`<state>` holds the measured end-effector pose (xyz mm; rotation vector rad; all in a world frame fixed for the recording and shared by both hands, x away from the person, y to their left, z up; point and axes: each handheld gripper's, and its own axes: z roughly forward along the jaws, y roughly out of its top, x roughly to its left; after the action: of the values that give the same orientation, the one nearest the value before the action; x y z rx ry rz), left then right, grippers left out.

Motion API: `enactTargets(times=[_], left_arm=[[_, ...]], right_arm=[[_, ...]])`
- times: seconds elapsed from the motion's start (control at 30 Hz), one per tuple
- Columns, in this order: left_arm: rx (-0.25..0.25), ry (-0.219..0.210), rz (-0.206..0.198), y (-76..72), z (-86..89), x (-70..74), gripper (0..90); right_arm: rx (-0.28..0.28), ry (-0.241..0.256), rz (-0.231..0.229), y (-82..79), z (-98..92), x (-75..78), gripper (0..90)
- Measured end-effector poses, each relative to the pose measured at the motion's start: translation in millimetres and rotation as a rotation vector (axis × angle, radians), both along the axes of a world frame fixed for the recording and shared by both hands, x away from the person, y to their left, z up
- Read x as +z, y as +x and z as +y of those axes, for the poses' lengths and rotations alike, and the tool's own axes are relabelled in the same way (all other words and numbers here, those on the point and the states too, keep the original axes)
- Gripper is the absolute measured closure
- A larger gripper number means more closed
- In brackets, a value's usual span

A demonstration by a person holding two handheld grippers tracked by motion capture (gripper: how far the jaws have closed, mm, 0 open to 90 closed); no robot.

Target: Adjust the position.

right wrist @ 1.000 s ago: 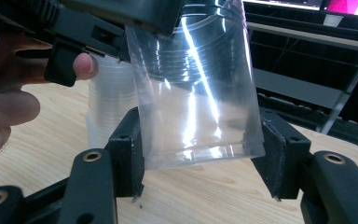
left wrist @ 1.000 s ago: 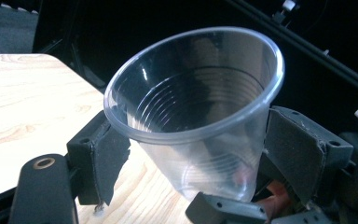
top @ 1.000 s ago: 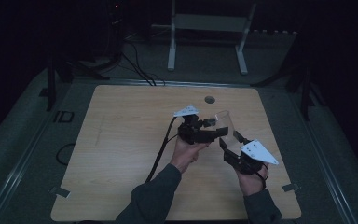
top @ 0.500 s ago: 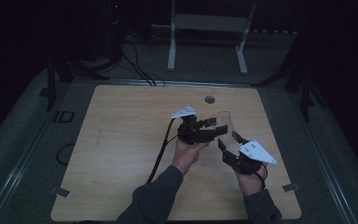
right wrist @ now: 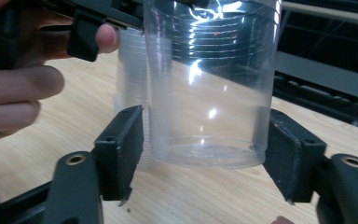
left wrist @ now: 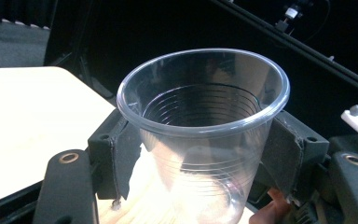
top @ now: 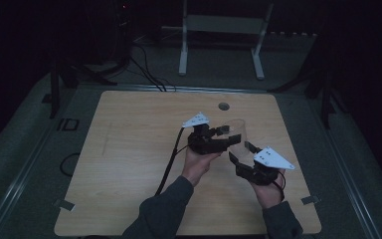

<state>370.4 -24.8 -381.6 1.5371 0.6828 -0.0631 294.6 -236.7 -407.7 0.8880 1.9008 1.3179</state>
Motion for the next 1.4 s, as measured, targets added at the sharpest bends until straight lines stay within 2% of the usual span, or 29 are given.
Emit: enactTargets(times=[0.1, 0.23, 0.57, 0.63, 0.83, 1.13, 1.4], left_arm=[[0.003, 0.01, -0.011, -0.9, 0.2, 0.5, 32.4], [0.01, 0.049, -0.042, -3.6, 0.0, 1.6, 32.4], [0.015, 0.123, -0.086, -7.2, -2.3, 0.6, 32.4], [0.017, 0.14, -0.099, -8.4, -3.2, 0.6, 32.5], [0.023, 0.197, -0.143, -12.2, -6.5, 0.5, 32.5], [0.037, 0.251, -0.191, -17.7, -11.7, 1.2, 32.5], [0.043, 0.271, -0.201, -18.9, -13.6, 0.4, 32.0]], right_arm=[[0.027, -0.007, 0.028, 0.9, -0.6, 3.5, 31.0], [0.05, -0.008, 0.057, 2.5, -1.4, 4.9, 29.4], [0.071, -0.017, 0.096, 7.7, -2.2, 9.3, 28.0], [0.082, -0.009, 0.115, 9.3, -2.8, 10.1, 28.5], [0.085, -0.015, 0.132, 10.9, -2.4, 9.4, 30.9], [0.081, -0.021, 0.149, 13.2, -0.8, 5.4, 35.0], [0.083, -0.011, 0.157, 13.8, -1.6, 2.6, 40.0]])
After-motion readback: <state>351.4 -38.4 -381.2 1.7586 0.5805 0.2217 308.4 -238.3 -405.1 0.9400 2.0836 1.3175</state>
